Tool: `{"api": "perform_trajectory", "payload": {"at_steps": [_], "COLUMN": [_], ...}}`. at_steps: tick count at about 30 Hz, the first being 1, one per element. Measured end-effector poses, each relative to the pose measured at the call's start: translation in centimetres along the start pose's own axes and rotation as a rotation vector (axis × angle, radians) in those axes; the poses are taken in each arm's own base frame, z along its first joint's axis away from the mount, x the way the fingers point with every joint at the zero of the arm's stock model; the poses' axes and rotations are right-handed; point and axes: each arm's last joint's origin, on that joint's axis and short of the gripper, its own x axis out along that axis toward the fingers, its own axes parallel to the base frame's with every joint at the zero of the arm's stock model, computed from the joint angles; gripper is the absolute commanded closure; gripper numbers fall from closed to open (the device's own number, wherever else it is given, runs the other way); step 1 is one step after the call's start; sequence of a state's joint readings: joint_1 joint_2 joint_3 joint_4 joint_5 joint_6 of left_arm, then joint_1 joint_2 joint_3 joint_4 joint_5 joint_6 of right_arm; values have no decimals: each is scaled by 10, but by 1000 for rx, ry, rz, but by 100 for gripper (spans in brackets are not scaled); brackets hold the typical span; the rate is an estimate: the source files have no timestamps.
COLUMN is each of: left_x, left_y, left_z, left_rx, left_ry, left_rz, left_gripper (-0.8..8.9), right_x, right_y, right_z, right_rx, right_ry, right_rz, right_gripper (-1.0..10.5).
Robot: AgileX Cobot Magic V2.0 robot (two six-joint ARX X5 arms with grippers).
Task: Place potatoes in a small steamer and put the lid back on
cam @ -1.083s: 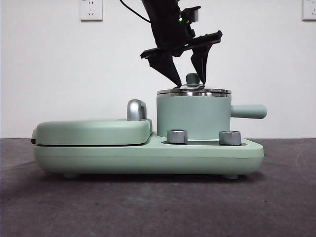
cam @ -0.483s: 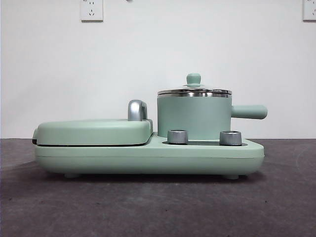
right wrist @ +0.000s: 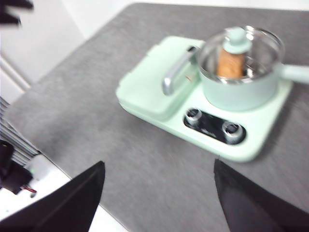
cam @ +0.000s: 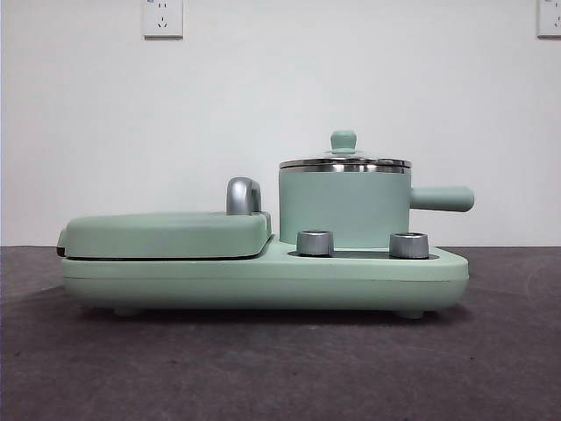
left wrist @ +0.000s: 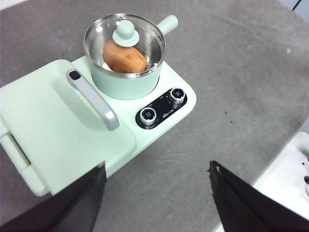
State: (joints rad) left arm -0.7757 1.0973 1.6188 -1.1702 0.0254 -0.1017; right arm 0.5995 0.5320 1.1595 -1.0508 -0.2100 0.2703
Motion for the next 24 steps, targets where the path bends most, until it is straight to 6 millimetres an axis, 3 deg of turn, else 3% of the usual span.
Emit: {"api": "perform_trajectory", "payload": {"at_steps": [9, 10, 11, 12, 13, 24], "left_x": [-22, -24, -23, -21, -18, -15], "left_y": [9, 10, 11, 12, 12, 13], "left_z": [-96, -106, -114, -119, -125, -137], "left_rx": [-62, -69, -75, -82, -95, -167], "left_ry": [-198, -209, -211, -205, -193, -146], "left_rz": [-27, -28, -28, -28, -26, -35], "left_gripper": [506, 594, 778, 804, 806, 808], "right_x": [33, 34, 34, 34, 34, 32], "right_y": [-6, -6, -6, -6, -6, -5], "right_z": [1, 1, 1, 2, 2, 3], "right_rx": [23, 23, 22, 19, 11, -16], "right_ry": [108, 110, 107, 102, 97, 71], "right_rz": [-3, -4, -3, -1, 0, 8], "right_gripper": [601, 665, 854, 970, 920, 932]}}
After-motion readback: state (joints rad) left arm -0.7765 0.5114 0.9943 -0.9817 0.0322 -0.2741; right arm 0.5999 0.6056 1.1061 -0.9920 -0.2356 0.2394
